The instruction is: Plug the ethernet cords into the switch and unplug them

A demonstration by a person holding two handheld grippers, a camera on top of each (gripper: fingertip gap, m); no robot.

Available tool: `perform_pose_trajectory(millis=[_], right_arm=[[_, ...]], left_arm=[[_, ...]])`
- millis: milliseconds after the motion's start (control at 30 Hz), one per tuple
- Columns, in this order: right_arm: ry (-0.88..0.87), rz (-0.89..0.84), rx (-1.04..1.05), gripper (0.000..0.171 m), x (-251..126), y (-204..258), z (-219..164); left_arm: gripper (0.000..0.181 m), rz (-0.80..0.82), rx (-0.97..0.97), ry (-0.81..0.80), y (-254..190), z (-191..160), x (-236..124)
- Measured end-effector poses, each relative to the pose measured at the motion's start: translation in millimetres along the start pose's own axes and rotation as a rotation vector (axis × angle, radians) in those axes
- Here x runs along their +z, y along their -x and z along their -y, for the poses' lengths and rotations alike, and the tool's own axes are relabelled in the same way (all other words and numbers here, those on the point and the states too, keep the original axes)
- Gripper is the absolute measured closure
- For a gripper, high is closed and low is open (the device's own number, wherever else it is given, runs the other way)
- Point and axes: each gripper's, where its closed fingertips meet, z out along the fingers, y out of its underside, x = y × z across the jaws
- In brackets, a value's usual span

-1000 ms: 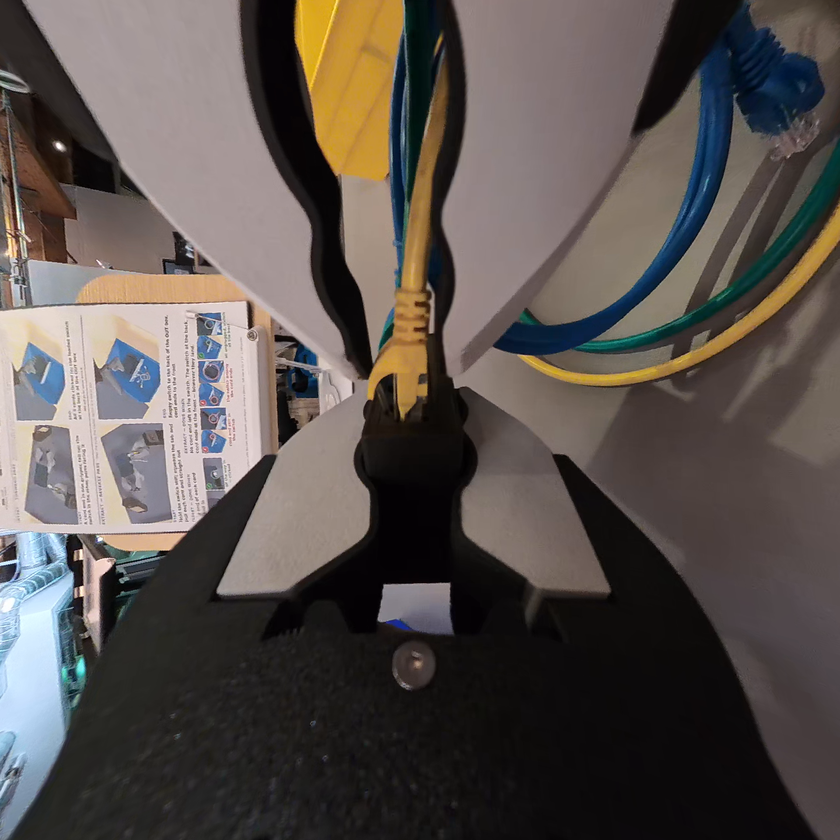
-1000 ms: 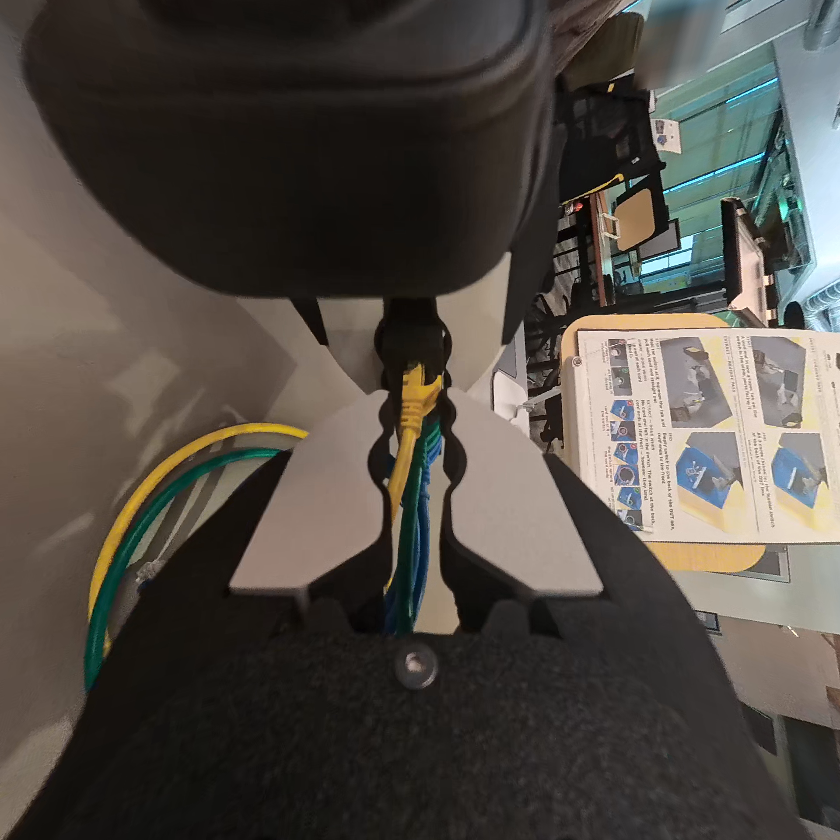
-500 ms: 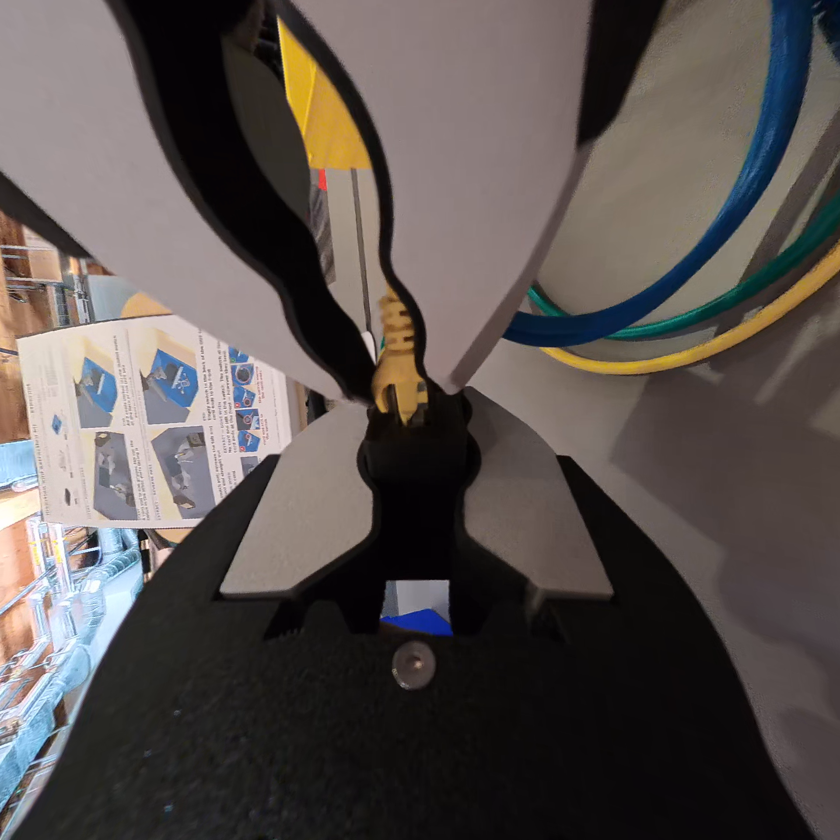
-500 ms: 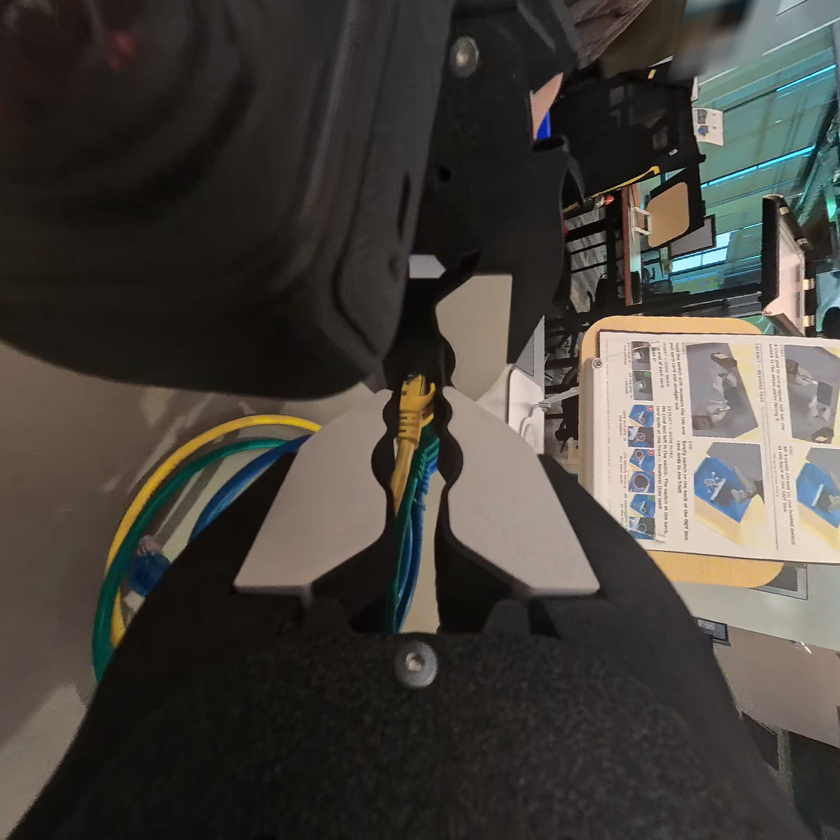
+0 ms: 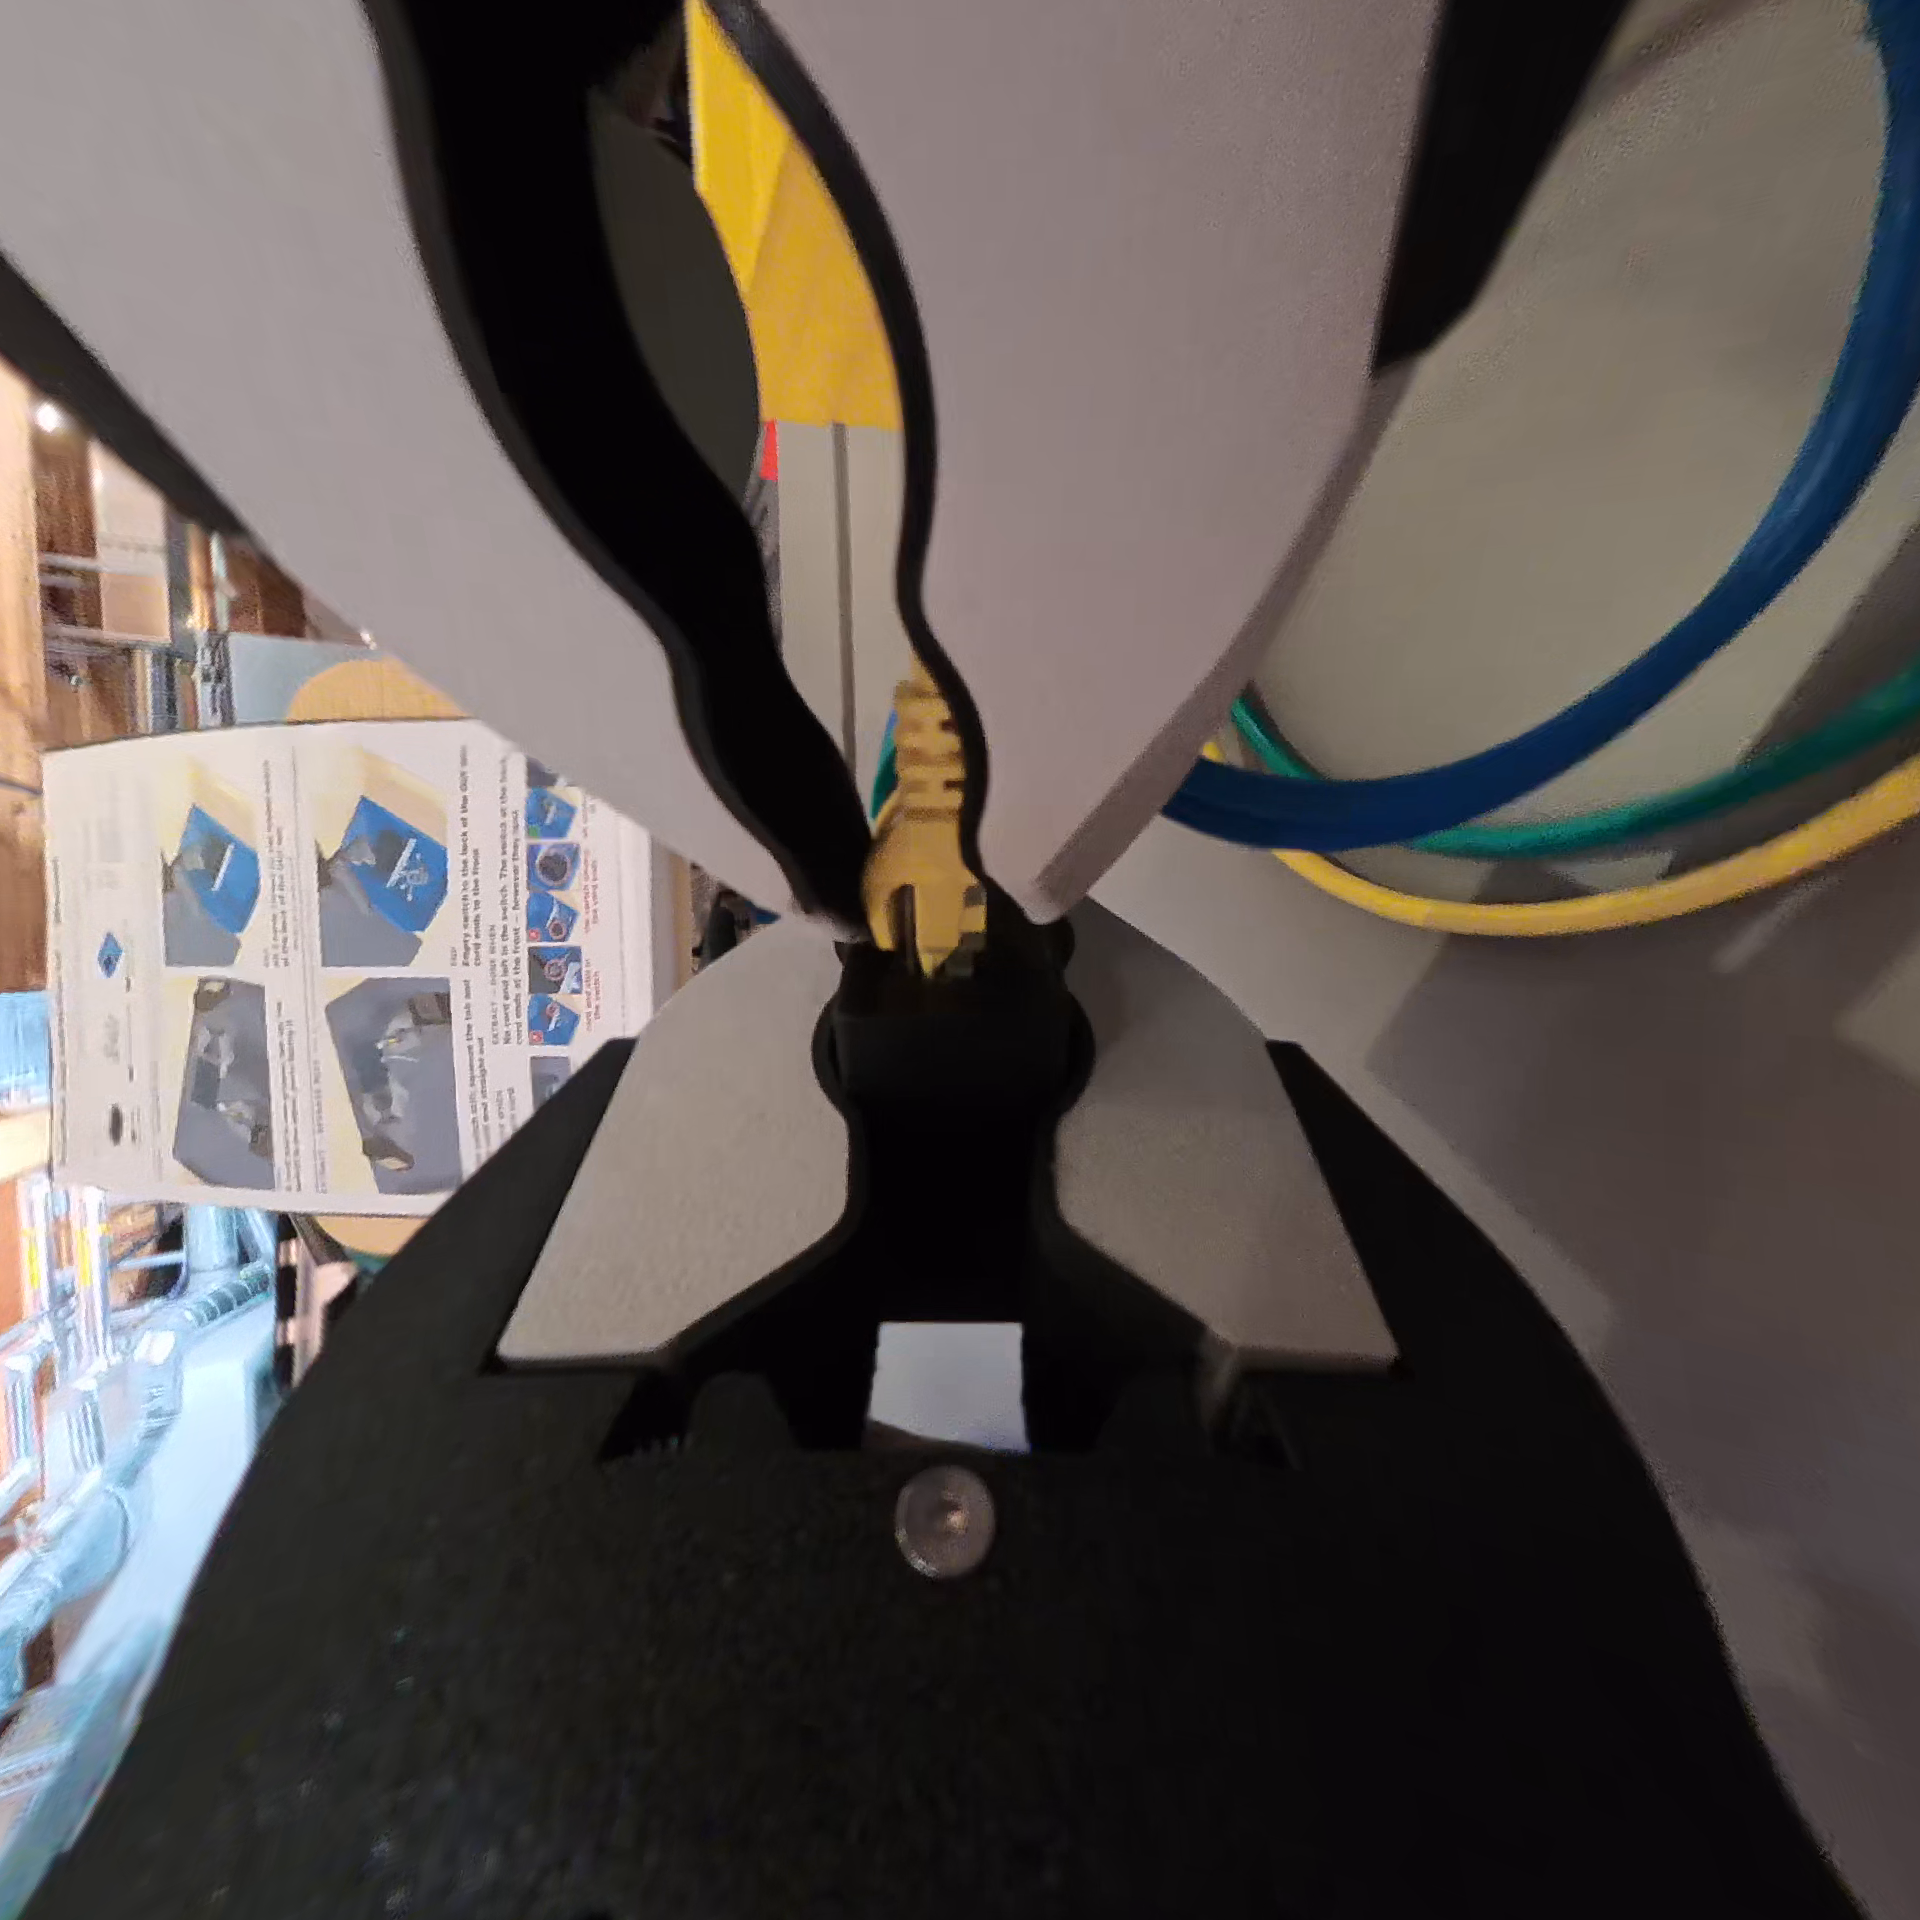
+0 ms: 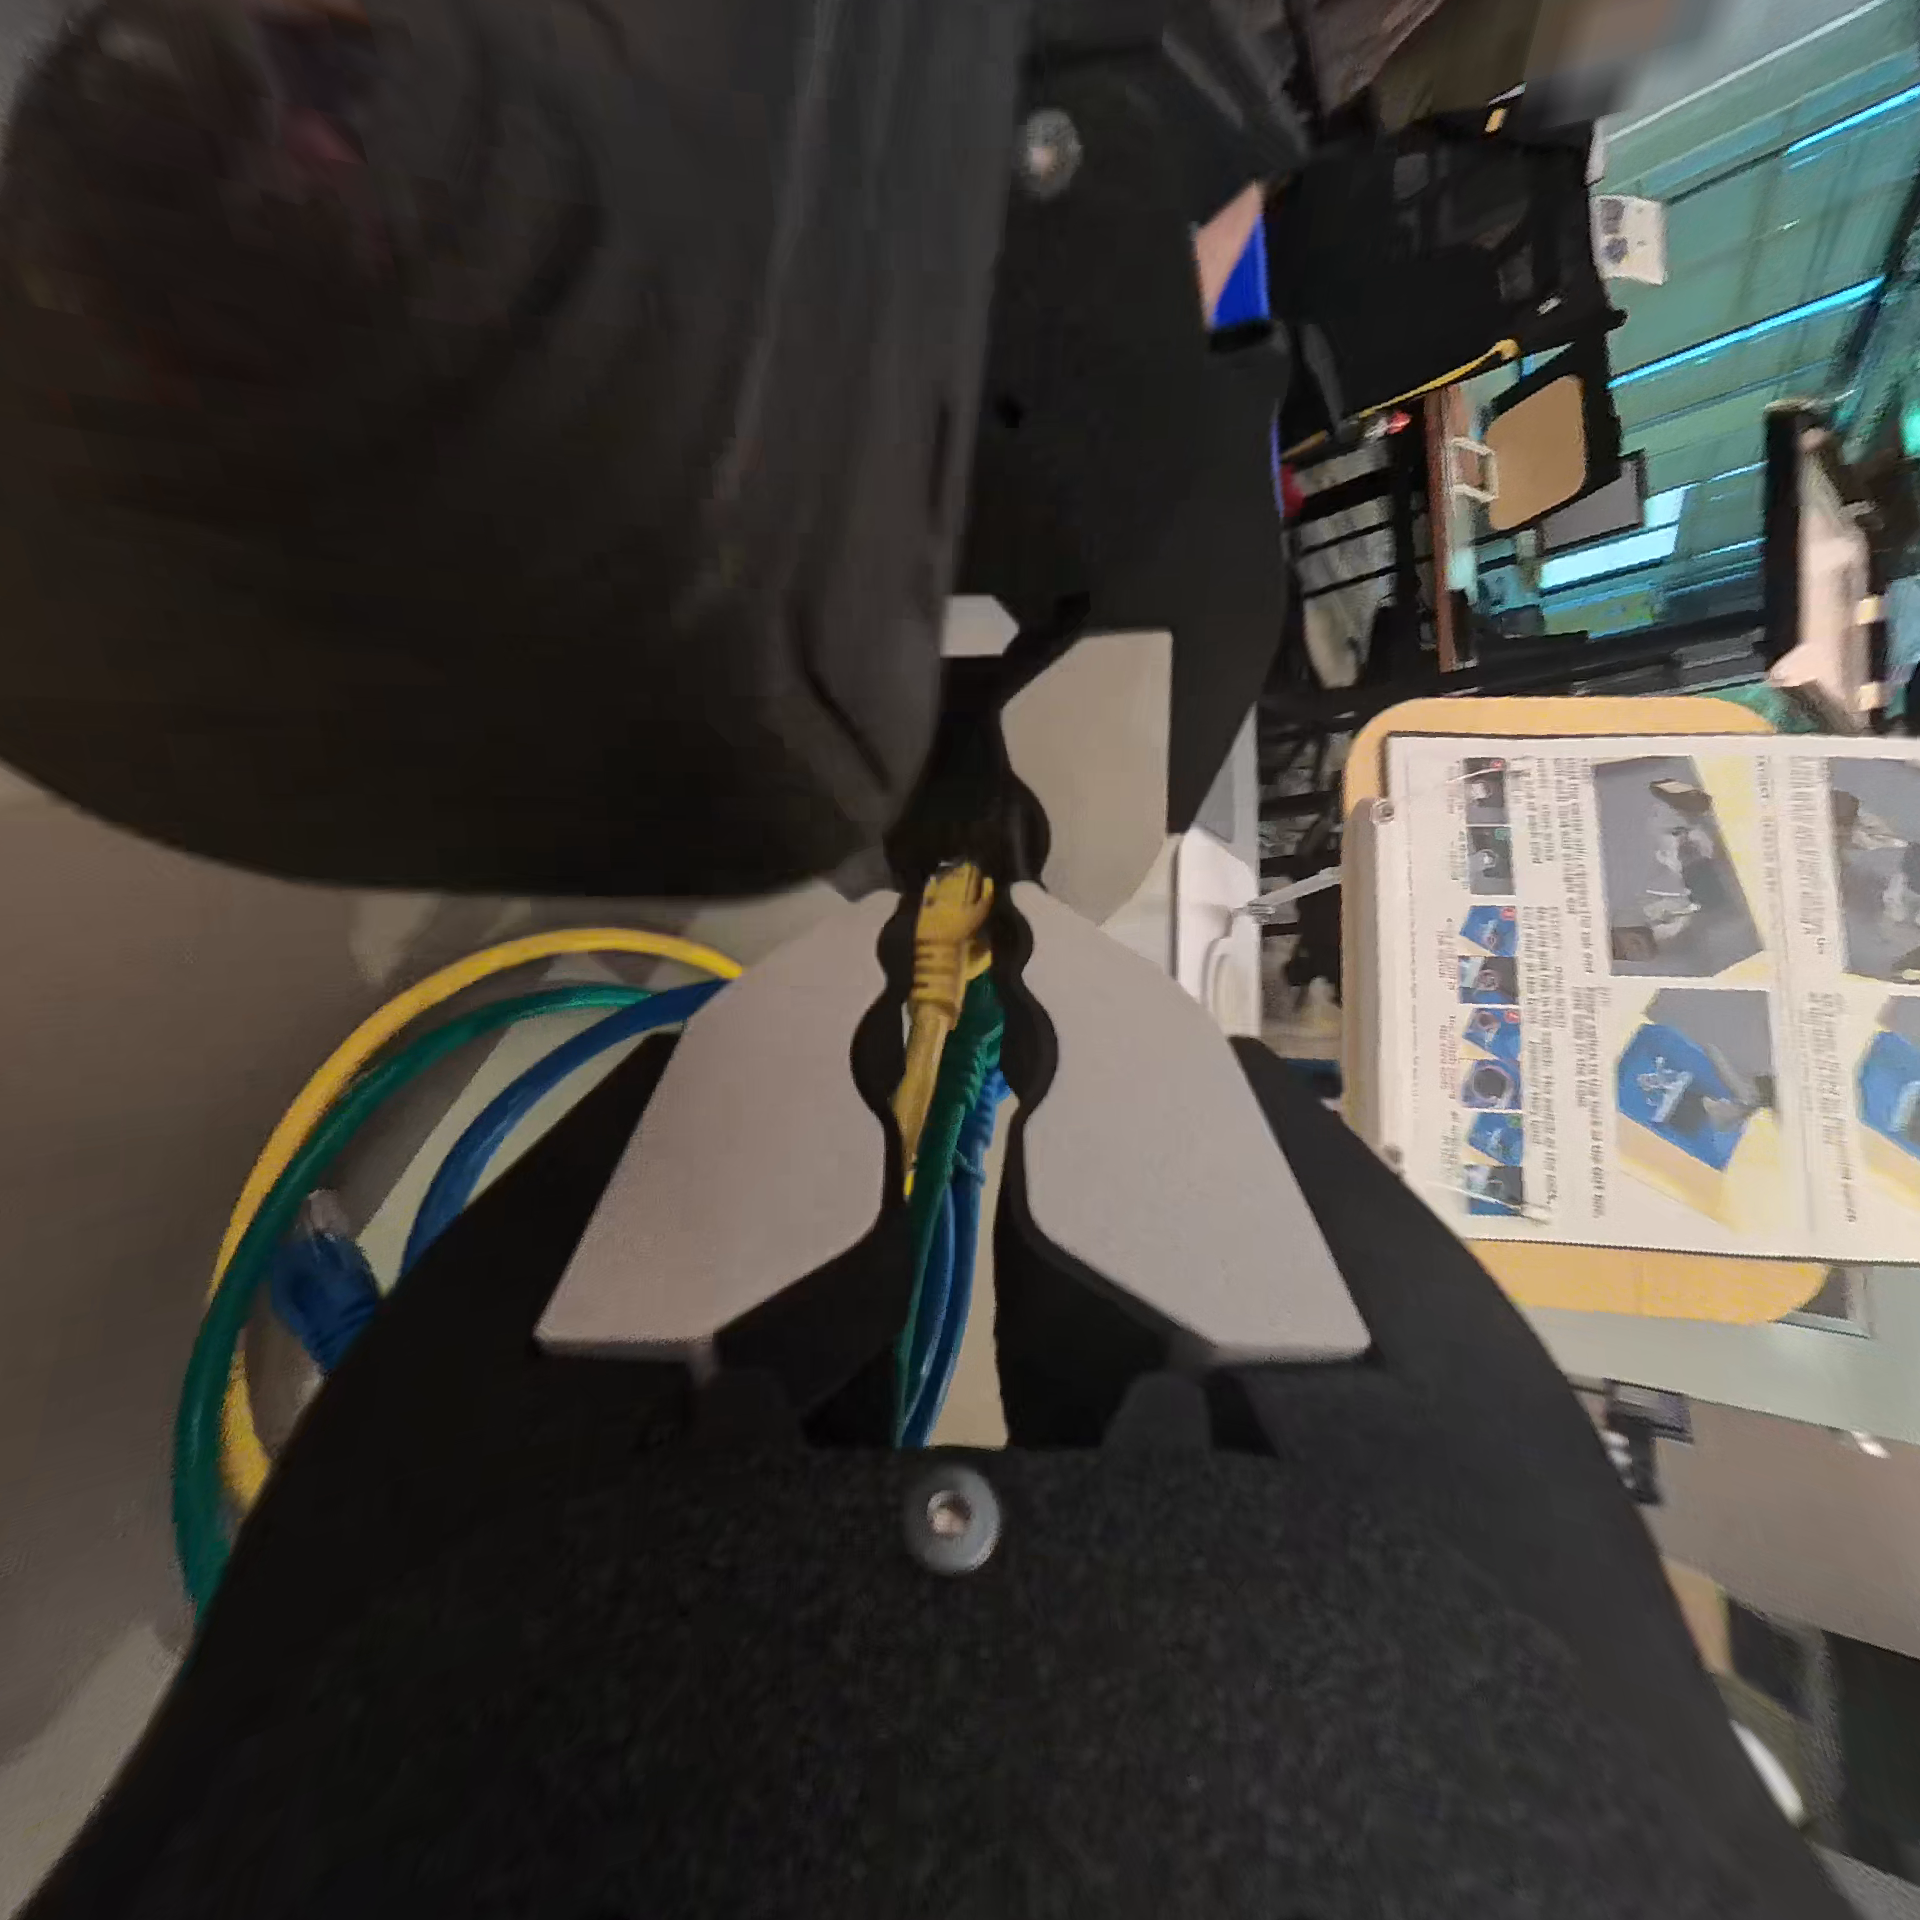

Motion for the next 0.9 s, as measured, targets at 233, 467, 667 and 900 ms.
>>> perform_pose_trajectory(millis=[233, 467, 667, 900], right_arm=[[-0.043, 0.069, 0.261, 0.154, -16.2, -11.3, 3.3], [-0.149, 0.258, 1.026, 0.142, -21.0, -25.9, 3.6], [0.049, 0.177, 0.947, 0.132, -9.4, -13.9, -19.3], [0.017, 0.250, 1.012, 0.145, -10.5, -11.0, -3.2]], left_arm=[[0.151, 0.135, -0.001, 0.023, 8.8, -8.2, 8.6], [0.151, 0.213, 0.016, 0.069, 16.0, -13.0, 8.4], [0.152, 0.211, 0.026, 0.063, 15.5, -10.1, 7.2], [0.152, 0.244, 0.041, 0.072, 19.2, -9.4, 5.6]])
